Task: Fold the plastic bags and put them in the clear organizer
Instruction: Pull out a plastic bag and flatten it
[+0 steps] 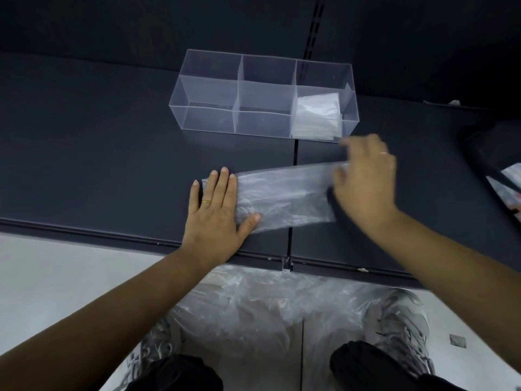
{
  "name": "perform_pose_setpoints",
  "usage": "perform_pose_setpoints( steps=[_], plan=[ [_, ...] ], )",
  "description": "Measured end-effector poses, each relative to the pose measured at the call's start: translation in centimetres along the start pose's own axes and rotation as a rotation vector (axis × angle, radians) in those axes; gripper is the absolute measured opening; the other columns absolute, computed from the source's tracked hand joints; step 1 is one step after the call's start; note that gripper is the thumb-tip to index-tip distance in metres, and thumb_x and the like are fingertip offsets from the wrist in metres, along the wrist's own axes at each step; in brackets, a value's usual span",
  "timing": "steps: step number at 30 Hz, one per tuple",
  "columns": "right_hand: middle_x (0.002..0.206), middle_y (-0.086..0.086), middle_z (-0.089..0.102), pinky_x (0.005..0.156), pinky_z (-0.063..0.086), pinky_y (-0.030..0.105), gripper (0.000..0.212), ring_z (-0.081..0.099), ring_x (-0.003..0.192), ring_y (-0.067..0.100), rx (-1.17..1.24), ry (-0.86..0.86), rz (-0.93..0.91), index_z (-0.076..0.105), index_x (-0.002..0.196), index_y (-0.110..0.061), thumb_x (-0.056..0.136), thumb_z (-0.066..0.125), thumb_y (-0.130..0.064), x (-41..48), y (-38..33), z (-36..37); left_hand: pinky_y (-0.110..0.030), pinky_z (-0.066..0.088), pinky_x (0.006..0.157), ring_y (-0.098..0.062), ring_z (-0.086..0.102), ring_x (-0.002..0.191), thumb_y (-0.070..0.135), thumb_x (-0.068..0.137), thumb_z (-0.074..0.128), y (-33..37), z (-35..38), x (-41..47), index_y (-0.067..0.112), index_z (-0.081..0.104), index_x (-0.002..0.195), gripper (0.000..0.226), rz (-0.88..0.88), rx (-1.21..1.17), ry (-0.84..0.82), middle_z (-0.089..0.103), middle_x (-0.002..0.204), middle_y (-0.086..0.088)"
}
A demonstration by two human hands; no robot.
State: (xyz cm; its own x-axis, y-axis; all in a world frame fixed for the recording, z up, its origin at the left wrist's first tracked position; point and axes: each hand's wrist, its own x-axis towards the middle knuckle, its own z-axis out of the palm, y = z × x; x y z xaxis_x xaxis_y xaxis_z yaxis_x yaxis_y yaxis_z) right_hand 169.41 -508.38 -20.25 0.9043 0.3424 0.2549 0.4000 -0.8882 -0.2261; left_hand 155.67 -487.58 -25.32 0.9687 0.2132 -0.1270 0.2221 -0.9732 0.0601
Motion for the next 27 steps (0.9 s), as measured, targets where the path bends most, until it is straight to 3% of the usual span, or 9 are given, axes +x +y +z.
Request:
perform_pose_setpoints(
  steps=[1,3,5,6,8,11,15,24,27],
  plan=[
    [0.121,0.018,0.053,0.094,0.034,0.038,0.043,0.049,0.110,0.035,0.091,-0.041,-0.128,0.055,0.124,-0.007,0.081,0.058,-0.006,-1.0,-2.1,0.2,-0.045,-0.013,0.117,-0.023,-0.011,0.147,0.070,0.086,-0.001,0.7,0.0,-0.3,0.010,-0.003,0.152,0.090,-0.005,-0.018,0.017,-0.006,0.161,-0.009],
    [0.142,0.013,0.044,0.112,0.021,0.028,0.049,0.038,0.131,0.027,0.275,-0.290,-0.328,0.045,0.138,-0.008,0.091,0.054,-0.013,-3.3,-5.9,1.1,-0.048,-0.006,0.118,-0.027,-0.002,0.148,0.062,0.094,0.013,1.7,-0.5,-1.0,0.005,0.007,0.152,0.081,0.008,-0.083,0.108,0.002,0.160,-0.014],
    [0.154,0.009,0.031,0.120,0.011,0.030,0.052,0.025,0.142,0.020,0.371,-0.465,-0.424,0.032,0.147,-0.008,0.098,0.045,-0.018,-5.3,-7.9,2.4,-0.052,0.011,0.118,-0.034,0.018,0.145,0.037,0.097,0.026,2.1,-0.8,-1.4,-0.002,0.029,0.146,0.063,0.095,-0.148,0.226,0.022,0.155,-0.020],
    [0.156,0.009,0.027,0.120,0.010,0.032,0.052,0.022,0.144,0.019,0.378,-0.485,-0.447,0.028,0.149,-0.007,0.100,0.042,-0.018,-5.9,-8.0,3.0,-0.053,0.016,0.117,-0.035,0.024,0.143,0.030,0.096,0.026,2.0,-0.7,-1.5,-0.004,0.034,0.143,0.059,0.144,-0.137,0.245,0.028,0.153,-0.021],
    [0.158,0.009,0.020,0.121,0.005,0.033,0.052,0.015,0.147,0.019,0.319,-0.479,-0.447,0.024,0.150,-0.006,0.102,0.038,-0.021,-6.2,-7.1,3.9,-0.048,0.011,0.119,-0.030,0.016,0.146,0.037,0.097,0.015,1.5,-0.6,-1.6,-0.001,0.025,0.148,0.065,0.163,-0.074,0.129,0.020,0.156,-0.017],
    [0.161,0.005,0.009,0.120,-0.007,0.031,0.060,0.003,0.149,0.016,0.139,-0.456,-0.405,0.014,0.152,-0.012,0.102,0.031,-0.040,-5.3,-4.4,4.7,-0.041,-0.005,0.120,-0.021,-0.005,0.148,0.059,0.091,-0.003,0.4,0.0,-1.2,0.007,0.003,0.153,0.081,0.093,0.008,0.031,-0.001,0.160,-0.009],
    [0.161,0.000,-0.006,0.117,-0.012,0.032,0.072,-0.010,0.148,0.013,-0.083,-0.467,-0.294,0.000,0.153,-0.019,0.096,0.016,-0.059,-2.3,1.3,4.7,-0.043,-0.001,0.120,-0.022,0.002,0.148,0.068,0.088,0.000,-0.1,0.1,-1.1,0.007,0.010,0.153,0.090,0.072,-0.008,0.071,0.008,0.160,-0.010],
    [0.162,0.005,0.000,0.119,-0.005,0.042,0.061,-0.002,0.148,0.020,-0.163,-0.388,0.124,0.007,0.154,-0.015,0.101,0.019,-0.044,2.7,11.3,3.6,-0.048,0.003,0.119,-0.026,0.007,0.148,0.073,0.085,0.000,-0.5,-0.1,-1.6,0.003,0.014,0.151,0.097,0.017,-0.004,0.038,0.011,0.159,-0.014],
    [0.159,0.018,0.014,0.119,0.004,0.047,0.058,0.010,0.147,0.031,-0.134,-0.149,0.223,0.021,0.150,-0.002,0.100,0.038,-0.028,2.4,10.4,2.6,-0.048,-0.004,0.119,-0.026,-0.002,0.148,0.074,0.082,-0.004,-0.3,-0.6,-1.6,0.004,0.007,0.152,0.099,-0.018,-0.002,0.034,0.004,0.160,-0.014]
  ],
)
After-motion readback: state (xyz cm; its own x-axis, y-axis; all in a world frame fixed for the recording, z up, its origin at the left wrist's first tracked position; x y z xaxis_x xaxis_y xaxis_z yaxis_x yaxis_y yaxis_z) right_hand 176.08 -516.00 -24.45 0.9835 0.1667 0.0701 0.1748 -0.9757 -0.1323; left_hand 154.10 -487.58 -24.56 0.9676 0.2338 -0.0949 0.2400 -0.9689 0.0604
